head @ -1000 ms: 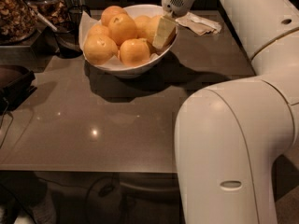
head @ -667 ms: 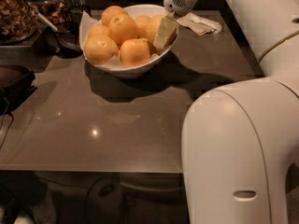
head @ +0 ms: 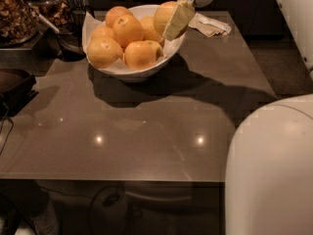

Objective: Pick orange from white bowl

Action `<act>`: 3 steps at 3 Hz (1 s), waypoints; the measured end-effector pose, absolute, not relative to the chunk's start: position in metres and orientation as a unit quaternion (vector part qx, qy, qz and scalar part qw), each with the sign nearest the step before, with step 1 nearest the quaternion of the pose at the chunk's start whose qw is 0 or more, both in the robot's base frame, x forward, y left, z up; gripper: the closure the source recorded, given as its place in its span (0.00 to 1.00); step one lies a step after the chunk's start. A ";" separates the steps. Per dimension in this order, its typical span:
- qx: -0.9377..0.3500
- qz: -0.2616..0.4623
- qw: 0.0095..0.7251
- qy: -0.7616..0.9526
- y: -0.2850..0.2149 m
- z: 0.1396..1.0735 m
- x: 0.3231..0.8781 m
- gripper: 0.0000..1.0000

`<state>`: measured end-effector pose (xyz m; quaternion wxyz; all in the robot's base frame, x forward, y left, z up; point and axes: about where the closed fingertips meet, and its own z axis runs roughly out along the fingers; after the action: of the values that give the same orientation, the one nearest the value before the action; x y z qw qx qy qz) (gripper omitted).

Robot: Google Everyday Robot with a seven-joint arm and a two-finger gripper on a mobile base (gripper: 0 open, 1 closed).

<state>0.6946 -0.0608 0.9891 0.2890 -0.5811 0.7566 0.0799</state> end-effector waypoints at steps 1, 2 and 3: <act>-0.596 0.115 0.329 0.723 -0.049 1.020 0.658 1.00; -0.598 0.118 0.328 0.722 -0.045 1.018 0.657 1.00; -0.598 0.118 0.328 0.722 -0.045 1.018 0.657 1.00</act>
Offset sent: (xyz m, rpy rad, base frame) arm -0.0295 0.0097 0.0260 0.0807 -0.0359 0.0627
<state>0.6571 -0.0450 1.0184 0.3280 -0.5977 0.7220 0.1177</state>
